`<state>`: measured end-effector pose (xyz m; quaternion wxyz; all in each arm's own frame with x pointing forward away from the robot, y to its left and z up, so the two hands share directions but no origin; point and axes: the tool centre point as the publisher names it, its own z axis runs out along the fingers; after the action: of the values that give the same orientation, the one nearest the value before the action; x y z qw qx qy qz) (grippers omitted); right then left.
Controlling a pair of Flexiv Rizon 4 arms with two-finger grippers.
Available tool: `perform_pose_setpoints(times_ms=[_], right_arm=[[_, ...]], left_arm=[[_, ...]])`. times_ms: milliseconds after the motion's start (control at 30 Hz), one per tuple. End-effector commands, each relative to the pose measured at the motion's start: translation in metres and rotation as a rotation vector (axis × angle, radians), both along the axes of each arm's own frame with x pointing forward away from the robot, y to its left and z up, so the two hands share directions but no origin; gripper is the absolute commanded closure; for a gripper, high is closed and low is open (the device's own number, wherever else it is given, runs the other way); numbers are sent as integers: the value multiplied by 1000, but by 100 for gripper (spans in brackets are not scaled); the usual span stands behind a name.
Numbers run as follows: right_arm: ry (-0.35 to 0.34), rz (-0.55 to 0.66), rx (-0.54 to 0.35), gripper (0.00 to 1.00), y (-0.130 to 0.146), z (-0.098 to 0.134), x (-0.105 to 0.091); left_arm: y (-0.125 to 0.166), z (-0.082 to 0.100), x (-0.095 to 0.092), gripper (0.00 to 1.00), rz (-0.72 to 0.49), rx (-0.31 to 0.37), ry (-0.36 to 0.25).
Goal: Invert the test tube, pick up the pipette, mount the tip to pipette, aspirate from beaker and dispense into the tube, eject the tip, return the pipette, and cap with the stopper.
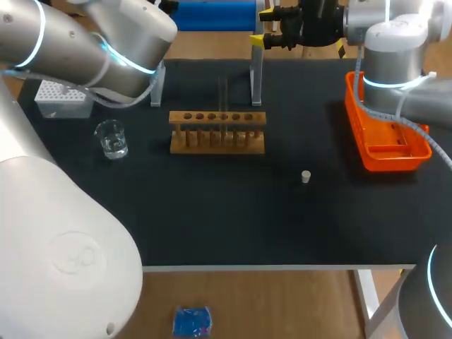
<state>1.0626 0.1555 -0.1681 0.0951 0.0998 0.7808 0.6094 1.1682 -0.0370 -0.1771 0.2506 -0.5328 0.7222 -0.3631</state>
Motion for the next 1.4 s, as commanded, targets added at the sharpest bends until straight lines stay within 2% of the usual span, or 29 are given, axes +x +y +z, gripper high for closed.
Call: perform_pose_setpoints(times_ms=[33,567,900,933,967,1067,1100,1133,1400], right_arm=[[3,4,-4,0,-1,1,1],[3,4,-4,0,-1,1,1],[3,4,-4,0,-1,1,1],[3,4,-4,0,-1,1,1],[3,4,-4,0,-1,1,1],[3,4,-4,0,-1,1,1],[3,4,-4,0,-1,1,1],[3,4,-4,0,-1,1,1],[3,4,-4,0,-1,1,1]], left_arm=[[-2,-2,3,100,0,0,2],[-2,-20,7,100,11,-5,32],[-5,-26,0,98,18,-20,46],[-6,-27,-2,95,17,-21,46],[-7,-27,-3,87,16,-23,47],[-9,-28,-5,51,6,-33,53],[-10,-28,-6,14,5,-36,54],[-11,-29,-7,0,5,-37,55],[-11,-32,-14,0,9,-52,56]])
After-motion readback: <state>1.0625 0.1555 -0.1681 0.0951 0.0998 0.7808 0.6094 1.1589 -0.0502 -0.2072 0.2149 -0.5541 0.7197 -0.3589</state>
